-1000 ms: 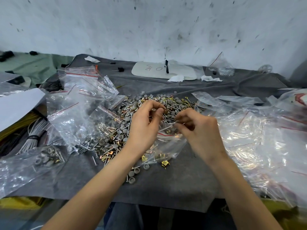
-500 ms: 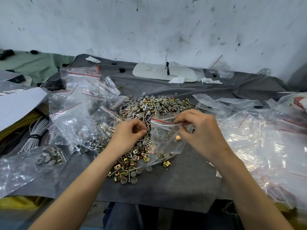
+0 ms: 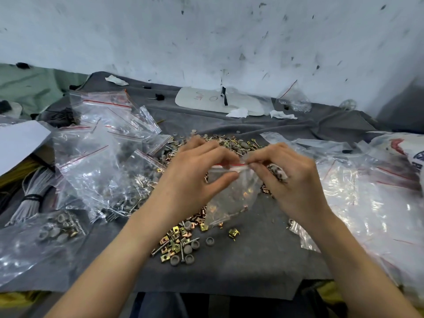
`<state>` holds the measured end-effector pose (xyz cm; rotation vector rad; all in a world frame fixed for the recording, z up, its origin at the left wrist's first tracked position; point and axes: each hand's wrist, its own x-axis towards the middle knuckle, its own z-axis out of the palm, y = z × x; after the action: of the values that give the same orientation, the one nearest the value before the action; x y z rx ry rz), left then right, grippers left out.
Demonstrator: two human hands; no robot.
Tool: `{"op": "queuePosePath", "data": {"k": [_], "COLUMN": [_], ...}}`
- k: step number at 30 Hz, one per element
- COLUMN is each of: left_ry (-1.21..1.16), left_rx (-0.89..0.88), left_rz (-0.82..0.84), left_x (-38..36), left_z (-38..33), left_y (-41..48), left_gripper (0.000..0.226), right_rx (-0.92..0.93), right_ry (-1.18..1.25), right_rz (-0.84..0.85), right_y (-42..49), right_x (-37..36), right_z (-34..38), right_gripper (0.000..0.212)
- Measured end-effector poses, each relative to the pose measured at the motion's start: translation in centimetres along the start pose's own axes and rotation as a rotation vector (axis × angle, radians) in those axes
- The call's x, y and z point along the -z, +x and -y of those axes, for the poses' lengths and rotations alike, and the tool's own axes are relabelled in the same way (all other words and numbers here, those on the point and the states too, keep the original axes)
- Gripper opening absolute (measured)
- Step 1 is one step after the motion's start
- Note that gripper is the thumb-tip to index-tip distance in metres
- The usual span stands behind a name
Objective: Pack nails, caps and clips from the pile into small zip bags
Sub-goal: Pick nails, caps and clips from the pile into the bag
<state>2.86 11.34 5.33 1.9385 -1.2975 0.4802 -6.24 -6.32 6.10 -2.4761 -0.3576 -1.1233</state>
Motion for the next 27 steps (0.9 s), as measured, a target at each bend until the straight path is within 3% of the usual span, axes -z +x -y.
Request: {"op": "queuePosePath", "data": {"k": [5, 7, 9, 11, 13, 15, 18, 27], "left_ry": [-0.312, -0.426, -0.481, -0.428, -0.309, -0.201, -0.117, -0.005], "left_rx": [0.052, 0.097, 0.178, 0.23, 0.187, 0.119, 0.094, 0.117], "left_rz": [0.019, 0.007, 0.001, -0.002, 0.016, 0.043, 0.057, -0.002], "left_x": [-0.2, -0.2, 0.1, 0.6, 1.1, 1.7, 2.7, 2.8], "left_z": [0.5, 0.5, 0.4, 0.4, 0.2, 0.1, -0.4, -0.6], "left_y": [-0.1, -0.2, -0.3, -0.4, -0.5, -0.7, -0.9, -0.9], "left_gripper": [0.013, 0.018, 0.023, 0.022, 0.02, 0.027, 0.035, 0.024], "right_rx": [-0.072, -0.271, -0.523, -0.708, -0.734, -0.71, -0.647, -0.521], "right_ry": [0.156, 0.312, 0.277, 0.113, 0.017, 0.002, -0.061, -0.177], "right_rz": [-0.083, -0.238, -0.308, -0.004, 0.357, 0.505, 0.519, 0.504], "right_y": [-0.3, -0.5, -1.2, -2.6, -4.7, -6.5, -7.4, -6.9], "right_x": [-0.3, -0.2, -0.7, -2.5, -5.3, -7.7, -9.8, -12.0], "right_z": [-1.0, -2.7, -5.1, -7.4, -8.5, -8.7, -8.7, -8.6], "right_gripper": [0.007, 0.008, 0.018, 0.02, 0.014, 0.019, 0.029, 0.031]}}
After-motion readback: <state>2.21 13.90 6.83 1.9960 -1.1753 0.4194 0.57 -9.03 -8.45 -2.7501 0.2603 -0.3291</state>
